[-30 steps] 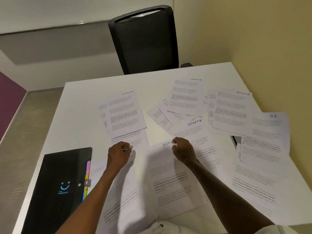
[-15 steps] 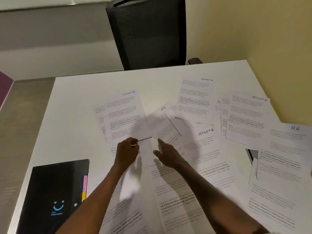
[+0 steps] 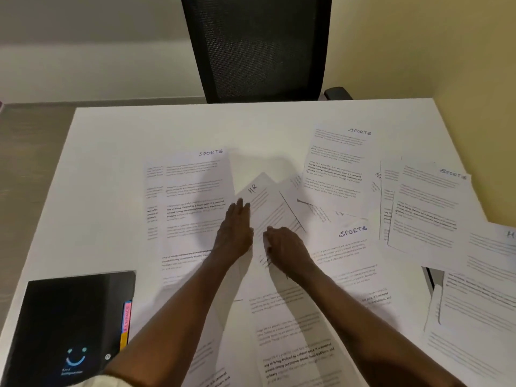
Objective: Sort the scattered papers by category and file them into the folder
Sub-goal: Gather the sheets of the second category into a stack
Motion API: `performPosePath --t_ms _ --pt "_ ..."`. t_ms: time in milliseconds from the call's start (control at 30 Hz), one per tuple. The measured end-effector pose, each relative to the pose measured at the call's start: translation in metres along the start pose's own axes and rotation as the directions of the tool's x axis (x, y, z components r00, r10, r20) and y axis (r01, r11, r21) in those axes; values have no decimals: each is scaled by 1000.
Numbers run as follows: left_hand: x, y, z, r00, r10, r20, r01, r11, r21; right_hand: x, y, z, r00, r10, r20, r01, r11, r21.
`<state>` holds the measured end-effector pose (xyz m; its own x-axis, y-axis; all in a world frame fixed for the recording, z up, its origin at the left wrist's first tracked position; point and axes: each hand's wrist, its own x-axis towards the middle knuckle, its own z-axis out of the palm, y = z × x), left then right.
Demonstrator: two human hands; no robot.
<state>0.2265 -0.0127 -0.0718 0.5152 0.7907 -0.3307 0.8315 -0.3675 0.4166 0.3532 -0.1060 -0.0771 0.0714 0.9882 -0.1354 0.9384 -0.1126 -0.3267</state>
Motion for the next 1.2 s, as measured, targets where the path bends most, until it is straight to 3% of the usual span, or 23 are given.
performPosePath --t_ms 67,133,333,600,933,1200 --pt "15 -6 -9 994 -64 89 57 995 81 4 0 3 997 35 -65 -28 994 106" --pt "24 -8 -14 987 -96 125 82 990 118 7 2 5 990 110 -86 -102 991 91" --pt "17 -15 -6 986 -121 112 107 987 122 23 2 -6 946 320 -44 -317 946 72" --pt "-11 -24 -1 985 -147 93 146 989 23 38 -14 -12 917 384 104 -385 923 -15" --pt "-28 -28 -2 986 -126 107 126 992 7 44 -7 -24 903 398 162 -391 917 -73" --pt "-34 -27 -1 990 -123 72 128 990 -63 59 3 -38 821 463 335 -536 826 173"
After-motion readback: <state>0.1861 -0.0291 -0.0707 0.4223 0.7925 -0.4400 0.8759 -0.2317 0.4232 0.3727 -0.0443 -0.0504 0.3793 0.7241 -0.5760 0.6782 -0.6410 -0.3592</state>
